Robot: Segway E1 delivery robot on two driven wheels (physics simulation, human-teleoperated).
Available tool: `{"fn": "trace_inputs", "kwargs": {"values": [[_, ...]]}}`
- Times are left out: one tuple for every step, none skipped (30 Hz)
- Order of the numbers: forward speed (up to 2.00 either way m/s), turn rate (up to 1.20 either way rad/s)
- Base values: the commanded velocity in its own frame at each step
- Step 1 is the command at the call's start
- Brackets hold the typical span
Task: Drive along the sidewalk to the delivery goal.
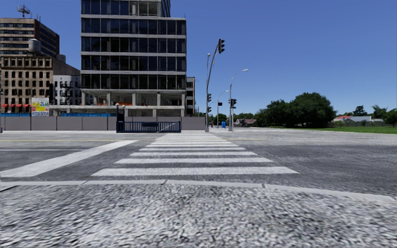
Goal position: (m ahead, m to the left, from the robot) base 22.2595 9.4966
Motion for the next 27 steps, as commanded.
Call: {"fn": "trace_inputs", "kwargs": {"values": [[2.0, -0.27], [2.0, -0.3], [2.0, -0.3], [2.0, -0.3], [2.0, -0.29], [2.0, -0.22], [2.0, -0.22], [2.0, -0.11], [2.0, -0.03], [2.0, 0.0], [2.0, 0.0], [2.0, 0.0], [2.0, 0.0], [2.0, 0.0], [2.0, 0.0], [2.0, 0.0], [2.0, 0.0], [2.0, 0.0], [2.0, 0.0], [2.0, 0.0], [2.0, 0.0], [2.0, 0.0], [2.0, 0.0], [2.0, 0.0], [2.0, 0.0], [2.0, 0.0], [2.0, 0.0]]}}
